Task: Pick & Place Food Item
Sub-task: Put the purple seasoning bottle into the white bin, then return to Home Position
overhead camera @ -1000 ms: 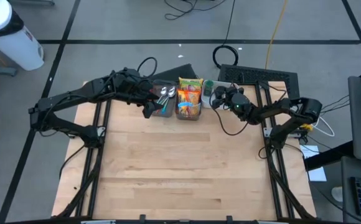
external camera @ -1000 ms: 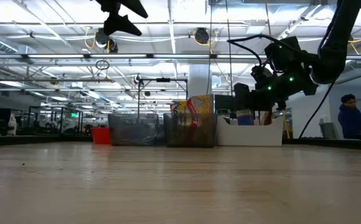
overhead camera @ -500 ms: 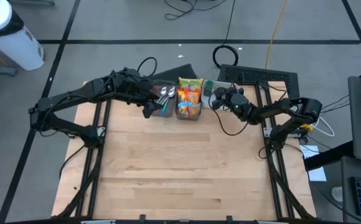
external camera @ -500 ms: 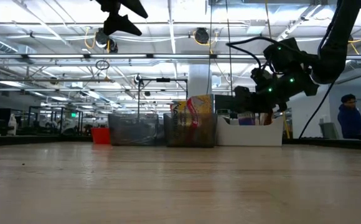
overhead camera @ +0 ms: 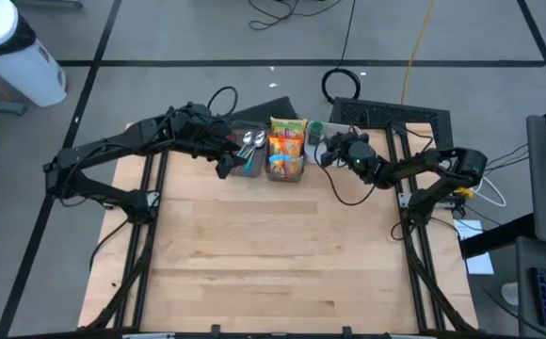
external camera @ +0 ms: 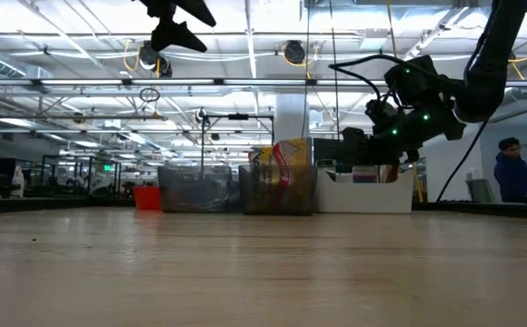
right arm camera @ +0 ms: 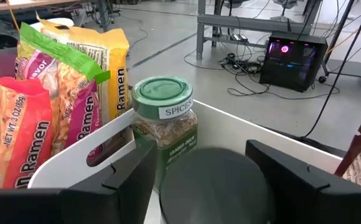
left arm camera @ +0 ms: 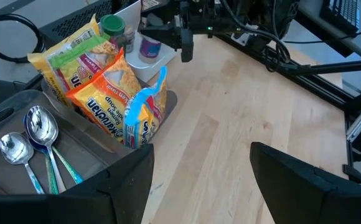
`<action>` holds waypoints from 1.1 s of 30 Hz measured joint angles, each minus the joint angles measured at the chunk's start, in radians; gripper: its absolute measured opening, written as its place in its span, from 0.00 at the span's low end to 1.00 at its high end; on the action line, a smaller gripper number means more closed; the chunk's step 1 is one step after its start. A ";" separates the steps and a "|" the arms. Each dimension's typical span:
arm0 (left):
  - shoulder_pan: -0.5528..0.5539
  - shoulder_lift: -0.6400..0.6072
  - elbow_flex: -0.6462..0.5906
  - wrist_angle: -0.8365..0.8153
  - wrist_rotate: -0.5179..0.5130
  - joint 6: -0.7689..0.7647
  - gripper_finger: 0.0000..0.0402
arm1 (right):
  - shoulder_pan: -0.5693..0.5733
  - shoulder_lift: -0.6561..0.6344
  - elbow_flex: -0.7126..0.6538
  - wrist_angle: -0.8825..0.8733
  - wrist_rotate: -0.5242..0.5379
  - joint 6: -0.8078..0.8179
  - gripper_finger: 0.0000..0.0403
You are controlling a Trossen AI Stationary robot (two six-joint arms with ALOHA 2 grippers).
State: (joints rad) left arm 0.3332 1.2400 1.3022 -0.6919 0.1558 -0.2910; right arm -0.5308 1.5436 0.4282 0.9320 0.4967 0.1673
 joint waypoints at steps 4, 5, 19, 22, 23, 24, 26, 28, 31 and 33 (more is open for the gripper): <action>0.000 0.000 0.000 0.000 0.000 0.000 0.67 | 0.000 0.000 0.000 -0.001 0.000 0.000 0.63; 0.000 0.000 0.000 0.000 0.000 0.000 0.67 | 0.000 0.000 0.000 -0.001 0.000 0.000 0.64; 0.000 0.000 0.000 0.000 0.000 0.025 0.67 | 0.019 -0.032 0.000 0.031 -0.001 -0.139 0.65; 0.000 0.000 0.000 0.000 0.000 0.042 0.67 | 0.022 -0.082 0.001 0.003 0.001 -0.180 0.65; 0.000 0.000 0.000 0.000 0.000 0.047 0.67 | 0.022 -0.106 0.001 -0.009 0.001 -0.202 0.65; 0.000 0.000 0.000 0.000 0.000 0.053 0.67 | 0.022 -0.132 0.001 -0.029 0.001 -0.220 0.65; 0.001 0.000 0.000 0.001 -0.003 0.065 0.67 | 0.022 -0.189 0.001 -0.091 0.002 -0.240 0.65; 0.007 0.000 0.000 0.002 -0.002 0.076 0.67 | 0.022 -0.257 0.001 -0.162 0.002 -0.244 0.65; 0.024 0.000 0.000 0.006 -0.005 0.081 0.67 | 0.022 -0.369 0.001 -0.249 0.004 -0.272 0.65; 0.036 0.000 0.000 0.015 -0.003 0.091 0.67 | 0.027 -0.443 0.002 -0.299 0.005 -0.305 0.65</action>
State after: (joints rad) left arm 0.3688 1.2396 1.3022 -0.6773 0.1525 -0.1999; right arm -0.5042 1.1002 0.4299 0.6331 0.5017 -0.1381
